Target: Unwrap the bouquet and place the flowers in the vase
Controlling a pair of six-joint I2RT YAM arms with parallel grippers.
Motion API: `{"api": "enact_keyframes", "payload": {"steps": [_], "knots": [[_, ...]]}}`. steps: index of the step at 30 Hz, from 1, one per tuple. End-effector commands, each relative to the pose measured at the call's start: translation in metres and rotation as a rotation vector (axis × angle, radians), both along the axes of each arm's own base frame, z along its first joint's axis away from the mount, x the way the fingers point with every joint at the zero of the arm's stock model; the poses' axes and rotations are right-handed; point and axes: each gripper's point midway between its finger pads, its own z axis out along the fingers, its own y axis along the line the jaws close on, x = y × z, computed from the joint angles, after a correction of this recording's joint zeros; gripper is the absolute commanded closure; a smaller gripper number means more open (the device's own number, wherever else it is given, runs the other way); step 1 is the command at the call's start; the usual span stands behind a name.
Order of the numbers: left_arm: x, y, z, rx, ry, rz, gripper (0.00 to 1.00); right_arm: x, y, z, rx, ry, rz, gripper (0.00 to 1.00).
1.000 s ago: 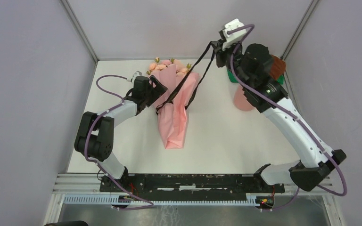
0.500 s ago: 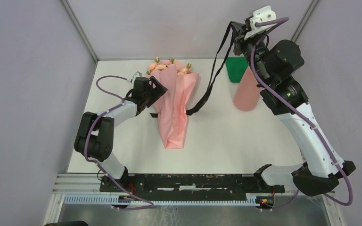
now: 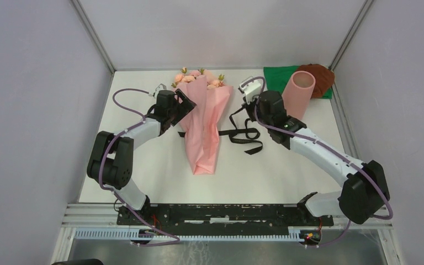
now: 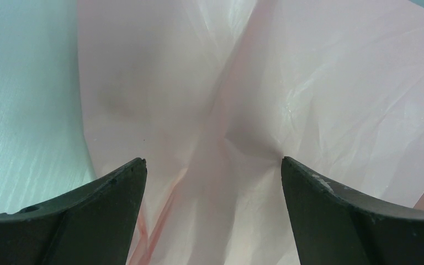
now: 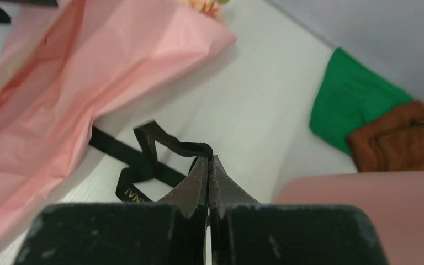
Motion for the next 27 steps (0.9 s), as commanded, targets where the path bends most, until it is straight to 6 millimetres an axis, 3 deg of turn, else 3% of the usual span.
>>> {"api": "enact_keyframes", "payload": {"steps": [1, 6, 9, 13, 17, 19, 21, 23, 27], "knots": [[0.006, -0.001, 0.017, 0.01, -0.073, -0.033, 0.04, -0.006, 0.012, -0.015, 0.088, -0.013, 0.045, 1.0], [0.007, -0.004, 0.011, 0.004, -0.061, -0.041, 0.04, -0.007, 0.016, -0.076, 0.033, 0.115, 0.058, 1.0], [0.007, -0.003, 0.008, 0.007, -0.056, -0.039, 0.04, -0.012, 0.027, -0.108, 0.031, 0.202, 0.101, 0.95], [0.006, -0.002, 0.007, 0.011, -0.054, -0.035, 0.04, -0.019, 0.034, -0.145, 0.009, 0.28, 0.121, 0.71], [0.007, -0.002, 0.007, 0.012, -0.055, -0.037, 0.04, -0.016, 0.04, -0.16, -0.015, 0.306, 0.13, 0.51], [0.007, -0.002, 0.008, 0.013, -0.056, -0.037, 0.04, -0.014, 0.041, -0.168, -0.025, 0.319, 0.13, 0.3], [0.006, -0.002, 0.007, 0.015, -0.055, -0.036, 0.04, -0.012, 0.042, -0.176, -0.034, 0.333, 0.129, 0.16], [0.006, -0.001, 0.006, 0.015, -0.053, -0.035, 0.04, -0.012, 0.042, -0.188, -0.046, 0.353, 0.125, 0.11], [0.006, -0.001, 0.006, 0.014, -0.052, -0.036, 0.04, -0.014, 0.042, -0.204, -0.058, 0.382, 0.122, 0.1]]}}
